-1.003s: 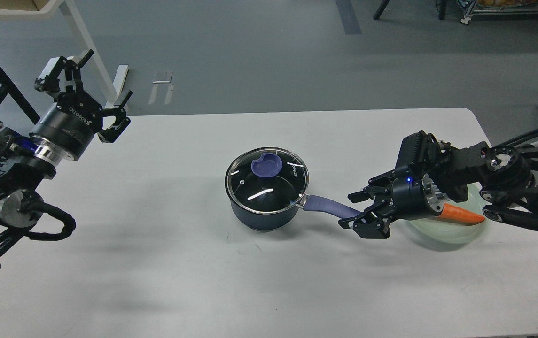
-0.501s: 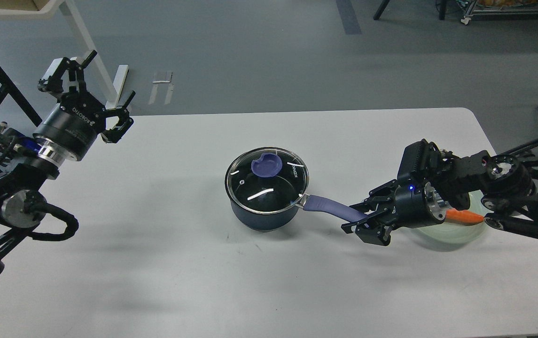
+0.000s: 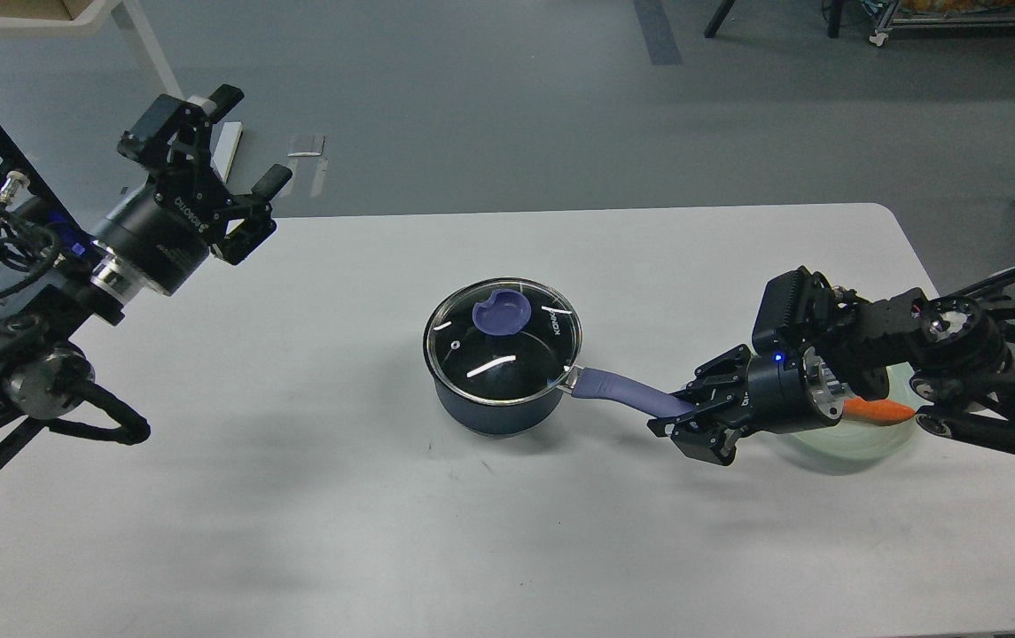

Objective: Open pot lid
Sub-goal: 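Reach the left gripper over the pot and grasp the purple lid knob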

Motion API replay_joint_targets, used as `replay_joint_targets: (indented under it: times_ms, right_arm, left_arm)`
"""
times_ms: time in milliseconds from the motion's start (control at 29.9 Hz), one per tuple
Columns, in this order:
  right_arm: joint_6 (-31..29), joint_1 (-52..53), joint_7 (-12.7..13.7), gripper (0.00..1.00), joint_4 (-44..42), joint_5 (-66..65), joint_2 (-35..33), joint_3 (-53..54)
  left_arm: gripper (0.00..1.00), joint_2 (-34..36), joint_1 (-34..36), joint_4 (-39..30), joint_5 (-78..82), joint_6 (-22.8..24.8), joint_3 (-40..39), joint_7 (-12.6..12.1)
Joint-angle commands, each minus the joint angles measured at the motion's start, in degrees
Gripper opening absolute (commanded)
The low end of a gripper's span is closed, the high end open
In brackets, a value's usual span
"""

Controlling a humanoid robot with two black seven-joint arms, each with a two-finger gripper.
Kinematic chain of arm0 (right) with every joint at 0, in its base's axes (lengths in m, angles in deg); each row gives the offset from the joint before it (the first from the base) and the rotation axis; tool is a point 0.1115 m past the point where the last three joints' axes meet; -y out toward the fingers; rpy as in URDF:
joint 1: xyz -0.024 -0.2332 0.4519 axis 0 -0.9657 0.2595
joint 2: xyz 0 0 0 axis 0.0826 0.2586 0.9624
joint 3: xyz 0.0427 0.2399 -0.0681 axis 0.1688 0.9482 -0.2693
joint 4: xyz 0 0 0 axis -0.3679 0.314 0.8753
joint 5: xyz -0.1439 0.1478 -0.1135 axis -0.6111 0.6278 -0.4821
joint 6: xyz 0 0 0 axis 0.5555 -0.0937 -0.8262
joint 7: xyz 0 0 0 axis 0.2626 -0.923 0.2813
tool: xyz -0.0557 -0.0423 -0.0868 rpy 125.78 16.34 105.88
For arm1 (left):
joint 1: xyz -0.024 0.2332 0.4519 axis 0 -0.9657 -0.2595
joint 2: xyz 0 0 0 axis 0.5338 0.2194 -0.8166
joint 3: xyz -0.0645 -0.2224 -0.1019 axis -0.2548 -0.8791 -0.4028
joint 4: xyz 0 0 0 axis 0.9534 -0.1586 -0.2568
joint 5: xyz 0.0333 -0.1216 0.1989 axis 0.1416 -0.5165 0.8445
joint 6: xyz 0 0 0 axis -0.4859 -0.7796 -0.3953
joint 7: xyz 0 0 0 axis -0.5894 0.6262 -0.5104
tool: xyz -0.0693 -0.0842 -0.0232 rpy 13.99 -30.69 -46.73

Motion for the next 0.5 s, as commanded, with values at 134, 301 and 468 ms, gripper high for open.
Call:
replay_joint_targets:
  times_ms: [134,301,468]
  right_arm:
    - [0.0,-0.1,0.0,0.31,0.0,0.1,0.0,-0.1]
    - [0.0,0.0,0.0,0.31,0.0,0.2,-0.1,0.0]
    - [0.0,0.0,0.0,0.31,0.0,0.2,-0.1,0.0]
  left_arm:
    - [0.99,-0.7,5.8,-5.8,39.0,-0.1,0.1,0.0]
    - [0.99,-4.3,8.5,-10.1,63.9,-1.2,2.8,0.0]
    - [0.99,-5.9,14.9,-8.9,80.4,-10.5,14.2,0.0]
